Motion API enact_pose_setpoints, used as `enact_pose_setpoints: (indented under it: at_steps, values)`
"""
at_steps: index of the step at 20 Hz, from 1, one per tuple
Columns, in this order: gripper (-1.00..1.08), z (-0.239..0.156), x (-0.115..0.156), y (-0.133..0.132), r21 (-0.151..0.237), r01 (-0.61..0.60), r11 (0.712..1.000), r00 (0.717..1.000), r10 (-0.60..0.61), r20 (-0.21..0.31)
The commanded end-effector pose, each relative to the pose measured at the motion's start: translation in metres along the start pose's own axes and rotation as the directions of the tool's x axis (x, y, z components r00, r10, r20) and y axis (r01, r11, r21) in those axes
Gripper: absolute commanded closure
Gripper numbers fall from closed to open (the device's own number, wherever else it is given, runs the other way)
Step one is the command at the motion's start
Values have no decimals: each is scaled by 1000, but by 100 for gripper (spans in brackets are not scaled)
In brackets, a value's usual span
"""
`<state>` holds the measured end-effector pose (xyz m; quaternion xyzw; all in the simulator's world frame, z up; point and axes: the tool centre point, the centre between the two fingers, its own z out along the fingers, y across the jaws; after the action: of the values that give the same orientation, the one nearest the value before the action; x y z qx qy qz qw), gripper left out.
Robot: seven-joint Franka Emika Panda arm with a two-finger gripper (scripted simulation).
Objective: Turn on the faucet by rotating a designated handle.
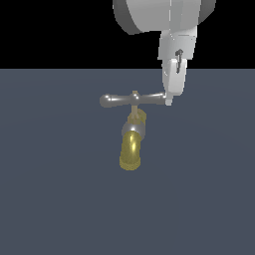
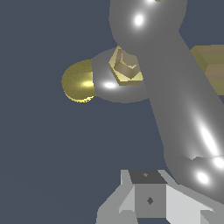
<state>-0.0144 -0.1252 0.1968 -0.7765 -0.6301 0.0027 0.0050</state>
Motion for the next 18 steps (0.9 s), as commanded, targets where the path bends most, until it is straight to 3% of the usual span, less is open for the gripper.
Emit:
enact_pose_setpoints:
  at_steps: [1,6,8,18]
  values:
    - [108,-2,-1,11,-11,1,1000,1000,-1,2]
    - [108,-2,-3,25,-11,1,1000,1000,-1,2]
    - [108,0,-8,19,-3,-9,1000,1000,9,3]
    - [108,-1,14,49,-6,-5,1000,1000,5,2]
